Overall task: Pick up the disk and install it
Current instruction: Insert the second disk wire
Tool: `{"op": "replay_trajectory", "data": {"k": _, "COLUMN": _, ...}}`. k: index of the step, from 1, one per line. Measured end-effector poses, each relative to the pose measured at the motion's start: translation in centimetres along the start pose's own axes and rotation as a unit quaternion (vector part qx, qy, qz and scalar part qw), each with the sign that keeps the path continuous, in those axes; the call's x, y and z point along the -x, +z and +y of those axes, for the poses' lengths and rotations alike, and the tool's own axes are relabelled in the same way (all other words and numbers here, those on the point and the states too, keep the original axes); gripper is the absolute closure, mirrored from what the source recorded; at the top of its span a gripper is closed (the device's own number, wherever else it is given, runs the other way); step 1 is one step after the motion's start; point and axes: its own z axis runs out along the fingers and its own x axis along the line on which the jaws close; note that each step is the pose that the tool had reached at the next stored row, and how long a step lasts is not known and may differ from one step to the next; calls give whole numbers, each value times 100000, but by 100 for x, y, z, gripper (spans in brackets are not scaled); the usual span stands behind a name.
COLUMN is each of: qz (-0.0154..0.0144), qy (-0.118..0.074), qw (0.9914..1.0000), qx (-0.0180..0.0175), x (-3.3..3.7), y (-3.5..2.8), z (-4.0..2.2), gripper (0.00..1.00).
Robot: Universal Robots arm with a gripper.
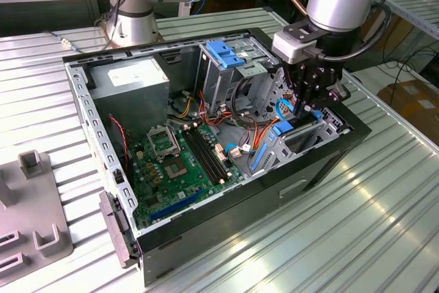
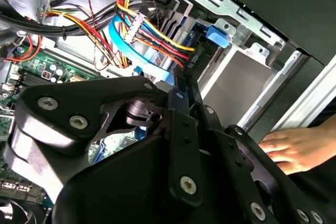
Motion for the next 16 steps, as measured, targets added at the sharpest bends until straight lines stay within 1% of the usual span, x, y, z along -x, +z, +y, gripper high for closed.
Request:
{"op": "replay_trajectory", "data": {"k": 1, "qz": -485, "qy": 70, "qw": 99999, "qx": 5, "x": 0, "y": -1, "z": 0, "gripper": 84}}
{"op": "replay_trajectory", "data": {"k": 2, "qz": -862, "qy": 126, "qw": 99996, "qx": 6, "x": 0, "y": -1, "z": 0, "gripper": 84}}
{"op": "replay_trajectory", "data": {"k": 3, "qz": -1167, "qy": 172, "qw": 99993, "qx": 5, "x": 0, "y": -3, "z": 0, "gripper": 84}}
{"op": "replay_trajectory", "data": {"k": 4, "qz": -1263, "qy": 182, "qw": 99992, "qx": 5, "x": 0, "y": -6, "z": -1, "gripper": 84}}
{"op": "replay_trajectory", "data": {"k": 5, "qz": -1304, "qy": 189, "qw": 99991, "qx": 1, "x": -1, "y": -11, "z": -2, "gripper": 84}}
{"op": "replay_trajectory", "data": {"k": 12, "qz": -1270, "qy": 182, "qw": 99992, "qx": 6, "x": -5, "y": -21, "z": -3, "gripper": 84}}
{"op": "replay_trajectory", "data": {"k": 16, "qz": -1279, "qy": 185, "qw": 99992, "qx": 4, "x": -19, "y": -45, "z": -7, "gripper": 84}}
